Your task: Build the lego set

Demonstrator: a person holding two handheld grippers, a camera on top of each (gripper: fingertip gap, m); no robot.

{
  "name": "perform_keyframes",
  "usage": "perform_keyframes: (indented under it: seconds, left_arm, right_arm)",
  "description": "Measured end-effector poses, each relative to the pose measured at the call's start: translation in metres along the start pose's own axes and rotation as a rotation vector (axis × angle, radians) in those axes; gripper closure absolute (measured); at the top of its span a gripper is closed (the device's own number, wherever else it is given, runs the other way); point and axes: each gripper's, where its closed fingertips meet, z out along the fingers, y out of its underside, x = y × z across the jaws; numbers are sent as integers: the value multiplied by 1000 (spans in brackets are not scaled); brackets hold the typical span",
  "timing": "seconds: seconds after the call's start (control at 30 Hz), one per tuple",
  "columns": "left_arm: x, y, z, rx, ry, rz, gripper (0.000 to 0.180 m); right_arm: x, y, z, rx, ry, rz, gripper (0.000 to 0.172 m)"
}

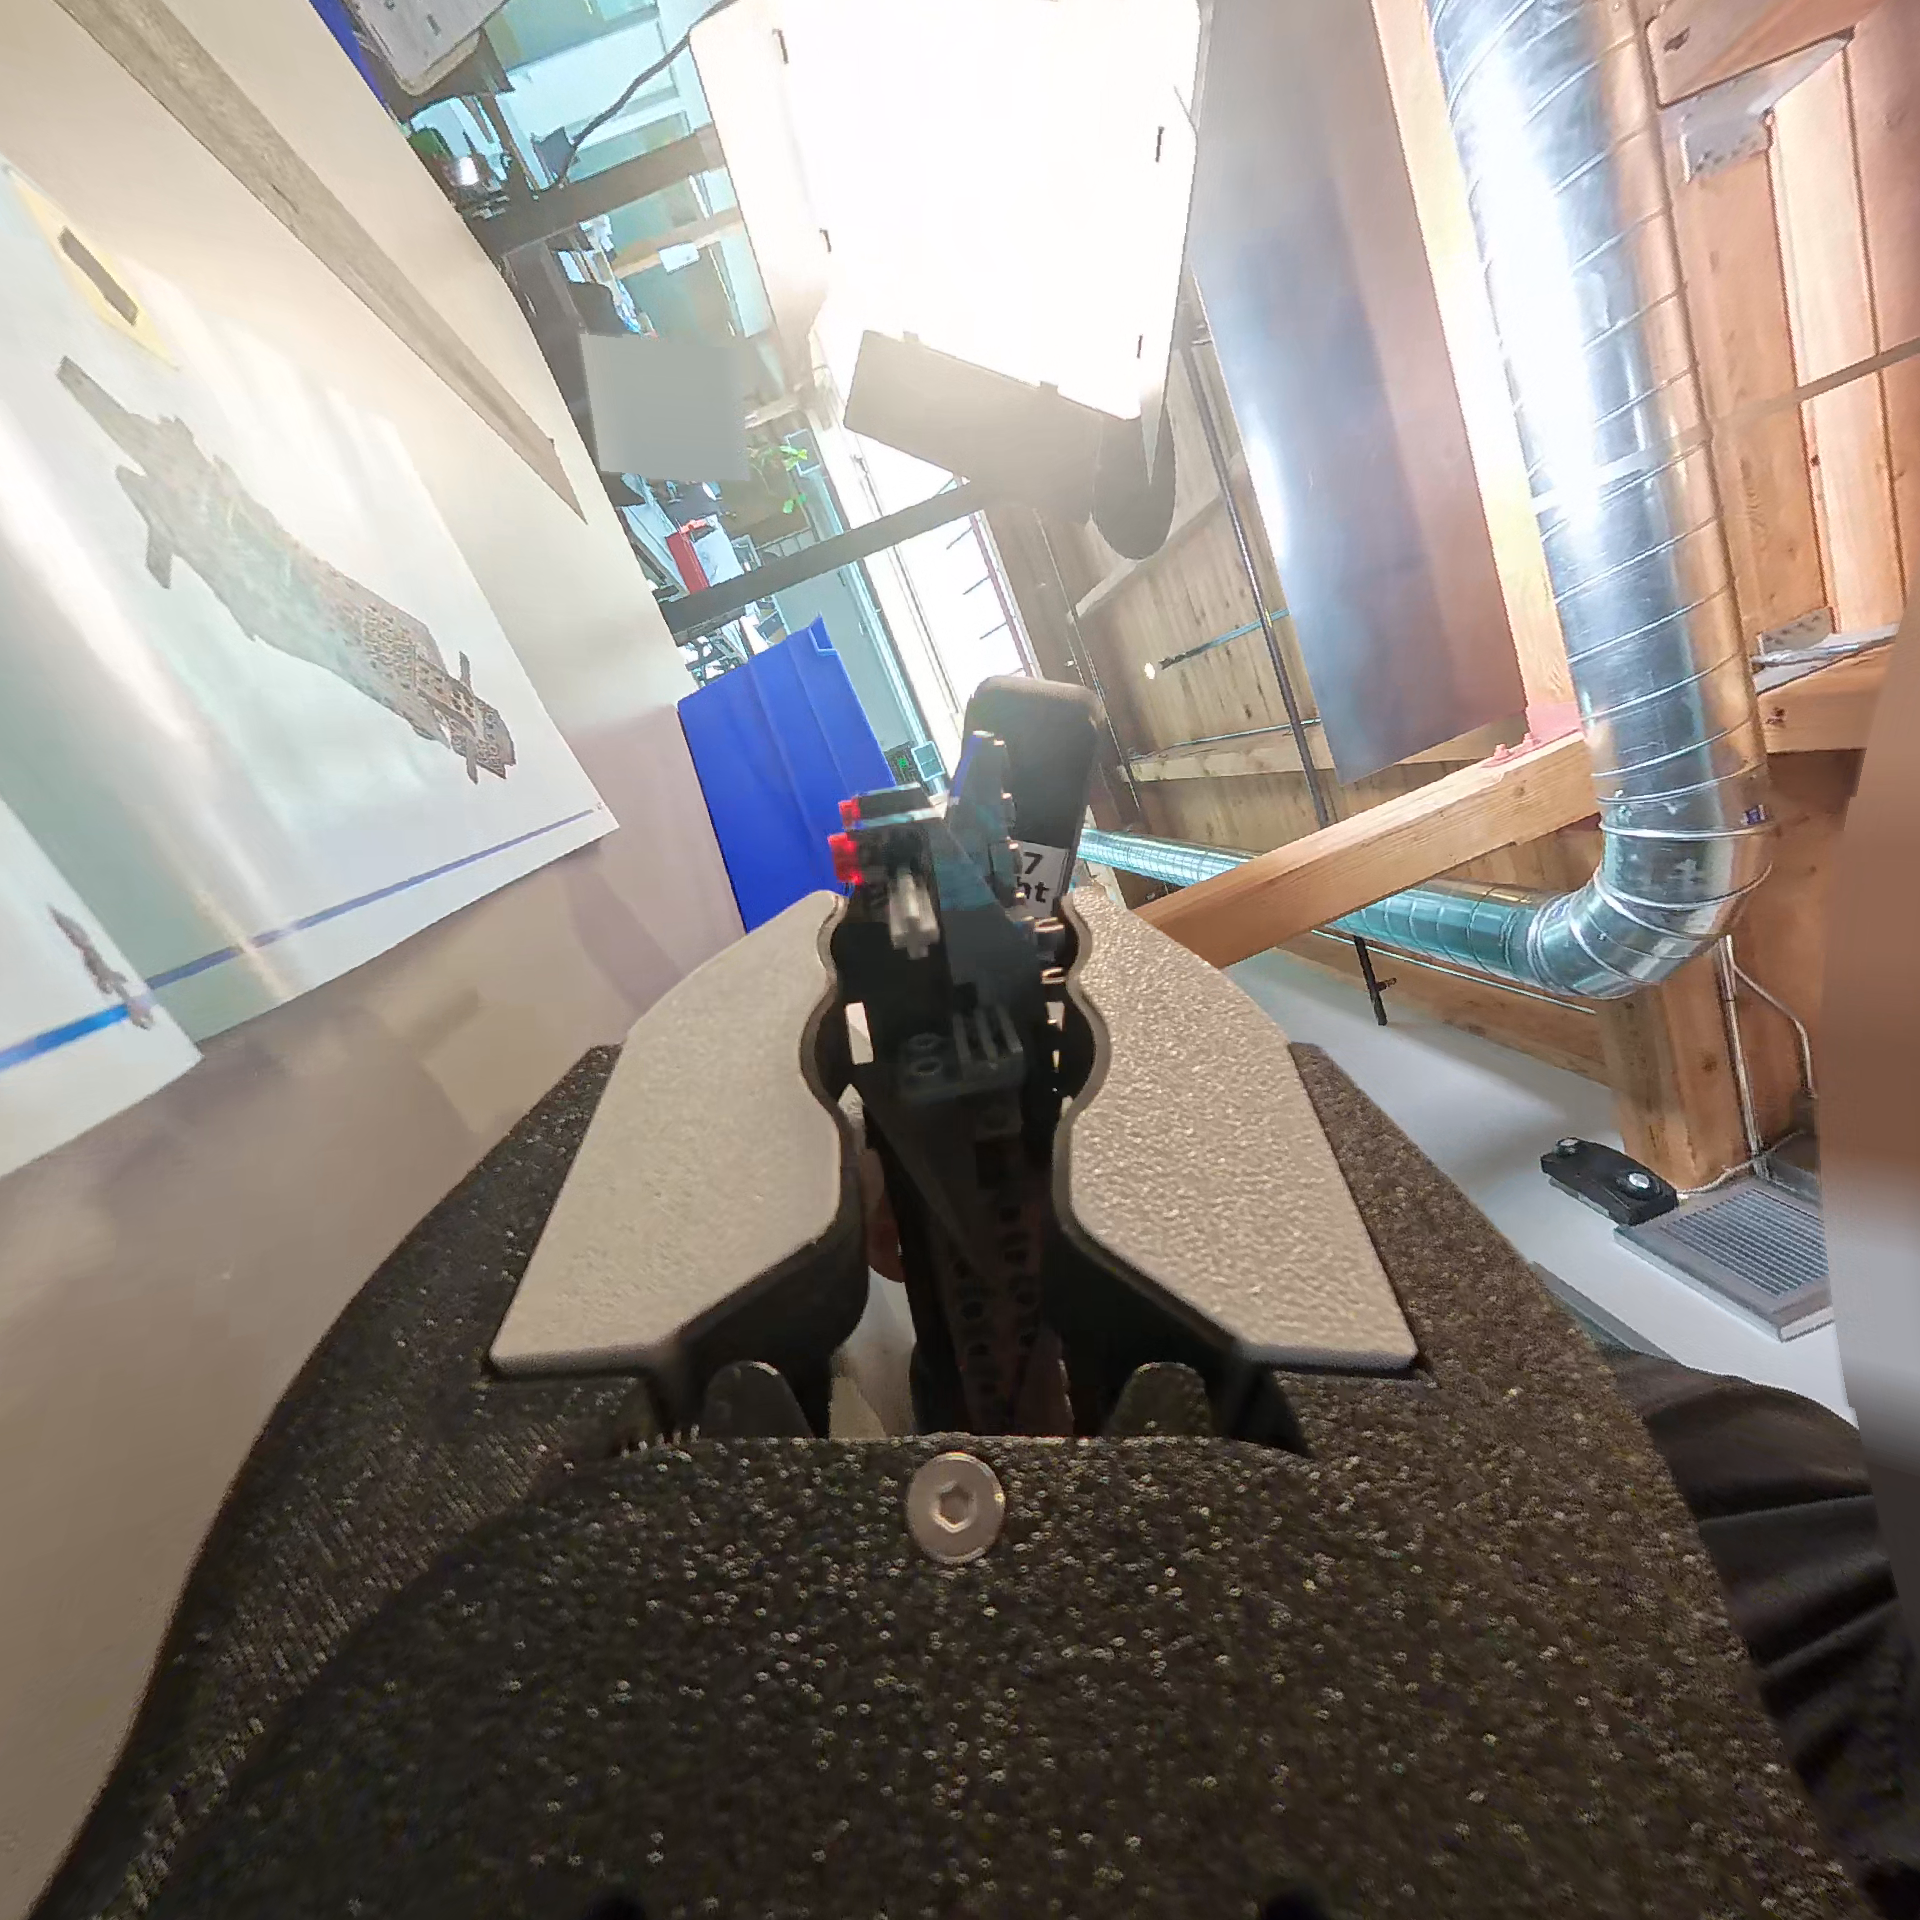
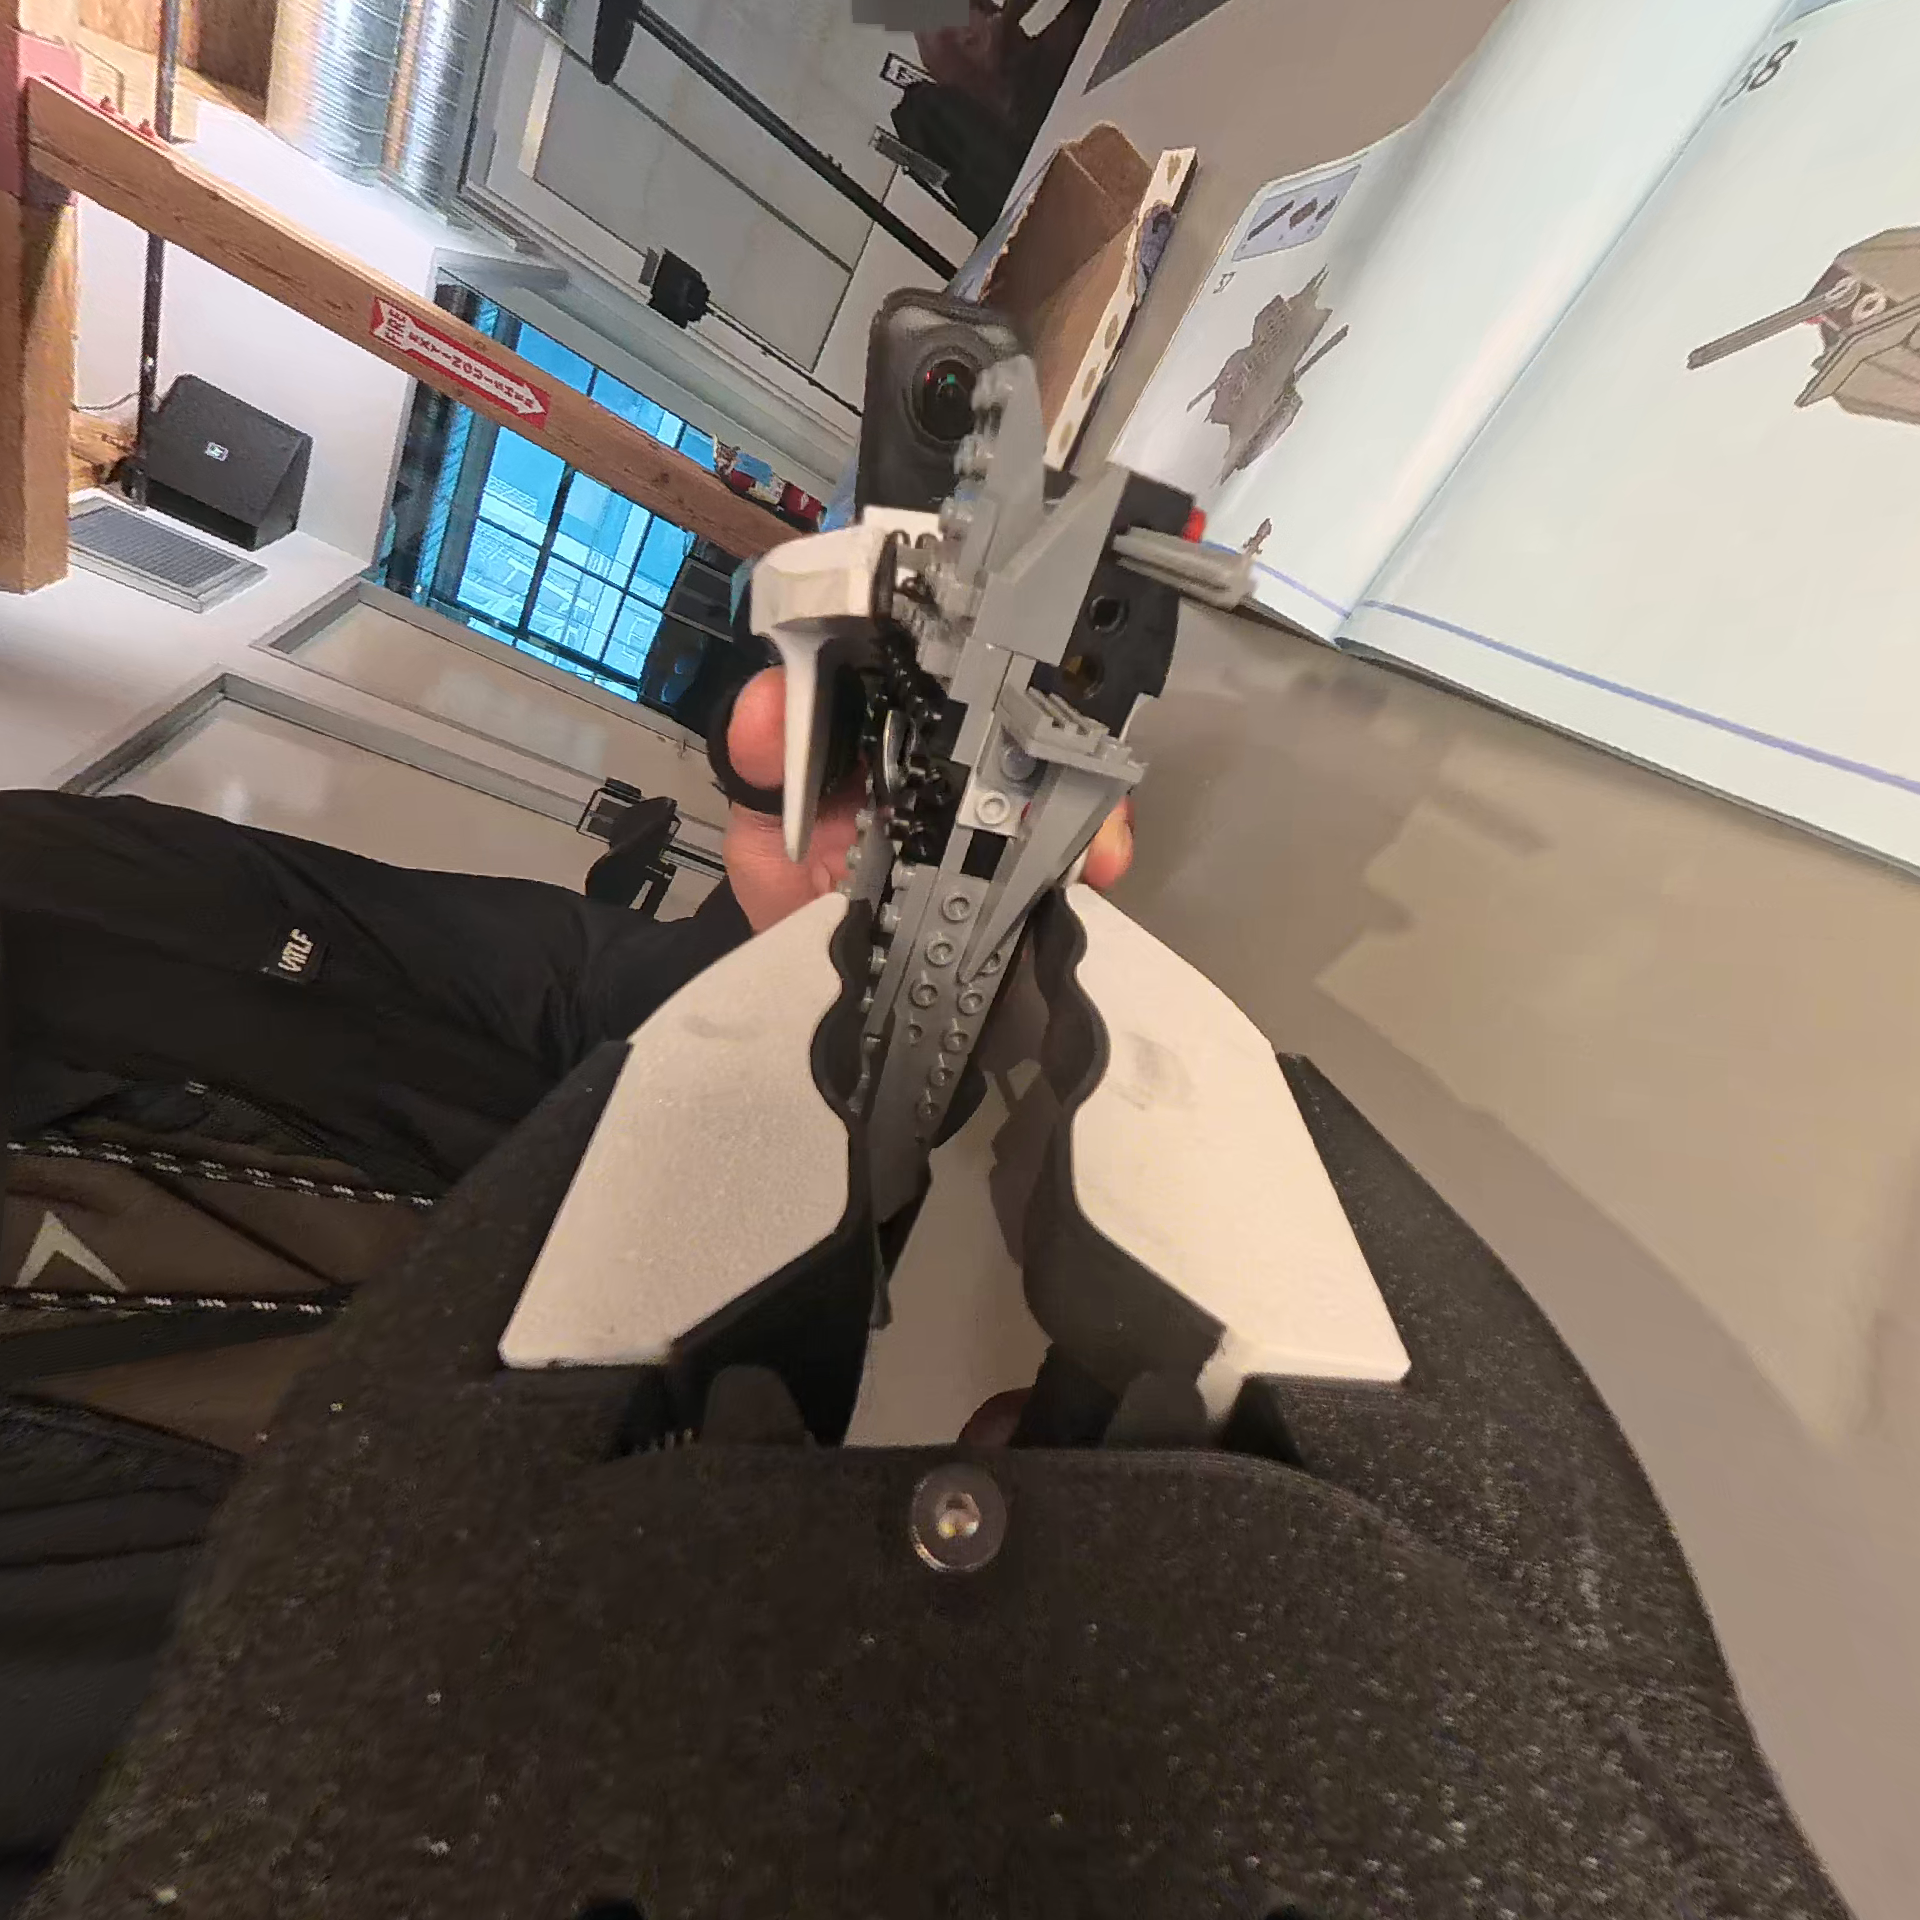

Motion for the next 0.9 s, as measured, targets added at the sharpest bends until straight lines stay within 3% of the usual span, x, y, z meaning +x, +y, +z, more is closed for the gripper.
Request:
perform_keyframes:
  seconds: [0.3, 0.9]
  left_arm:
    - [-1, 8, -2, -113, -25, 11, 141]
    - [-9, 14, -10, -188, -74, -16, 139]
  right_arm:
    - [3, 3, -5, -7, -6, 15, 142]
    - [12, -4, -10, 61, -28, 89, 143]
